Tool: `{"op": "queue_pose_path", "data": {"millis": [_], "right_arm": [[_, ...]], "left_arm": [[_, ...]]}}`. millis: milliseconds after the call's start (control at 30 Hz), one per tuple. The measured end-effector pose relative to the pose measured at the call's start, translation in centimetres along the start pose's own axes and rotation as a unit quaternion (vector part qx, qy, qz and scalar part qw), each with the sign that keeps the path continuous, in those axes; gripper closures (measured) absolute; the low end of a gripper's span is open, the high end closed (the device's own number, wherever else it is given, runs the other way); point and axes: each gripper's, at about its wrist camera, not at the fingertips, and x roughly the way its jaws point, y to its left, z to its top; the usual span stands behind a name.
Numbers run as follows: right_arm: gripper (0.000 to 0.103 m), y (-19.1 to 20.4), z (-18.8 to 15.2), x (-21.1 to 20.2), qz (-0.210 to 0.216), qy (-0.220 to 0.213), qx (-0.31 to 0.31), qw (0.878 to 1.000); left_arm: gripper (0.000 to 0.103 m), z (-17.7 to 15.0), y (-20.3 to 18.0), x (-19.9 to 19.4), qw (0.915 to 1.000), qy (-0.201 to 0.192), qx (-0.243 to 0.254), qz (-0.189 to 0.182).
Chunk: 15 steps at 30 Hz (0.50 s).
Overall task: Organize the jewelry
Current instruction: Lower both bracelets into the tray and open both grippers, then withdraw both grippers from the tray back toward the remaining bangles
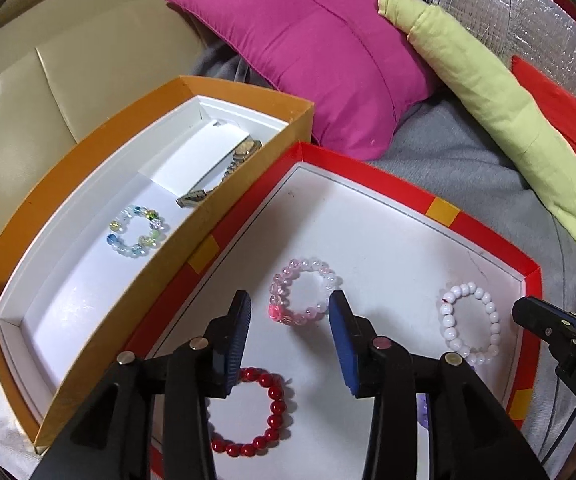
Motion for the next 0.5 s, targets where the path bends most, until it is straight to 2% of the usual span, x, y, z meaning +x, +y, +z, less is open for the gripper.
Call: {"op": "queue_pose_path", "data": {"millis": [33,100,133,233,333,400,500], "right_arm": [[0.091,-0.1,-0.1,-0.3,0.0,-0.002,0.0,1.0],[0.091,-0.2,-0.3,-0.9,0.0,-0.007,0.0,1.0],[0.091,-0.3,-0.5,-1.2,0.0,-0.009,0.0,1.0],[0.082,-0.9,-1.2,-2.5,-0.002,-0.018,0.002,1.0],[0.068,-1.8,-2.1,-4.0,-0.003,-0.028,0.01,1.0],[0.051,-2.6,-2.9,-5.2,-0.005,-0.035,0.016,0.999],[0.043,-3.6,-4.0,-6.7,-0.008,-0.047,0.022,0.999]], "left_arm": [[0.059,-0.1,-0.1,-0.4,1.0,-0.003,0.001,0.001],[0.049,-0.2,-0.2,-1.1,1.0,-0.009,0.001,0.003],[0.048,-0.4,-0.3,-1.5,0.9999,-0.013,0.001,0.003],[0.047,-0.8,-0.9,-2.7,0.9998,-0.021,0.004,0.002],[0.046,-1.3,-1.8,-4.0,0.9996,-0.026,0.008,-0.002],[0.044,-1.7,-2.7,-4.9,0.9994,-0.031,0.013,-0.006],[0.041,-2.5,-4.3,-6.1,0.999,-0.037,0.024,-0.009]]}}
